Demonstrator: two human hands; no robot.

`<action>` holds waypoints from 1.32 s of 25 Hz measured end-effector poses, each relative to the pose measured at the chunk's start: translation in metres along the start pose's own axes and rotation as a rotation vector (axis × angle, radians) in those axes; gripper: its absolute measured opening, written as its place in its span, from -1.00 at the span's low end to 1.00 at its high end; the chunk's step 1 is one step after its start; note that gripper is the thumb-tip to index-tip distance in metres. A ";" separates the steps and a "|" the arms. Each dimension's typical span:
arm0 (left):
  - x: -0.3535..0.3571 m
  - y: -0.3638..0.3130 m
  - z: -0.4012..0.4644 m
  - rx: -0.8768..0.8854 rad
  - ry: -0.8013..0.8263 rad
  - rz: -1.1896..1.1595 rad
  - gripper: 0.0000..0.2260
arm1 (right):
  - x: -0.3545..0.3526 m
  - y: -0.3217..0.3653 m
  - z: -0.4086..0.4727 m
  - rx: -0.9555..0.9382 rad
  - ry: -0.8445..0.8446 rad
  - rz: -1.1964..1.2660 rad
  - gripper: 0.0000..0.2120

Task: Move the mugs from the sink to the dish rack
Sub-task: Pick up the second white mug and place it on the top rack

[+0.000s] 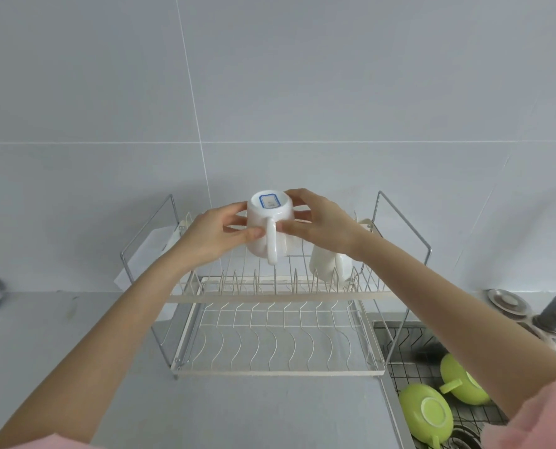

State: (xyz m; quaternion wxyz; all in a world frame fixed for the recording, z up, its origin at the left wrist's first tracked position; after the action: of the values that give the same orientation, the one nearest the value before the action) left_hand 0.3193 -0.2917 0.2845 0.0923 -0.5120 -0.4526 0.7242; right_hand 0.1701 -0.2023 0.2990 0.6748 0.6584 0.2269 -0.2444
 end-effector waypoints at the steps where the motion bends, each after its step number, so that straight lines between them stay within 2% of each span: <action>1: -0.001 0.006 0.005 -0.011 0.011 -0.002 -0.56 | 0.000 -0.004 0.007 0.004 0.002 -0.007 -0.47; 5: 0.003 0.031 0.023 -0.071 0.051 -0.046 -0.49 | 0.008 -0.023 0.031 0.047 0.050 -0.056 -0.46; 8: 0.009 0.048 0.031 -0.152 0.076 -0.067 -0.57 | 0.018 -0.037 0.045 0.112 0.116 -0.082 -0.46; 16: 0.013 0.066 0.038 -0.329 0.207 0.060 -0.59 | 0.036 -0.052 0.063 0.231 0.221 -0.207 -0.46; 26: 0.022 0.058 0.048 -0.341 0.198 0.116 -0.58 | 0.030 -0.055 0.060 0.266 0.202 -0.219 -0.36; 33: 0.023 0.055 0.046 -0.336 0.207 0.120 -0.55 | 0.028 -0.051 0.056 0.279 0.242 -0.309 -0.37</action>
State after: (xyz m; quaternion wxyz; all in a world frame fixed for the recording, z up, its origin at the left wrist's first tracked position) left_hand 0.2888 -0.3355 0.2308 0.0085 -0.6179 -0.5239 0.5862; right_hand 0.1590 -0.2602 0.2436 0.4995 0.7273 0.3682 -0.2930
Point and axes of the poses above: each hand's wrist, its own z-axis towards the middle knuckle, its own x-axis out of the palm, y = z × x, the point moved 2 cm from there along z, towards the middle knuckle, and after that the axes turned 15 degrees about y, right-handed, at the moved point
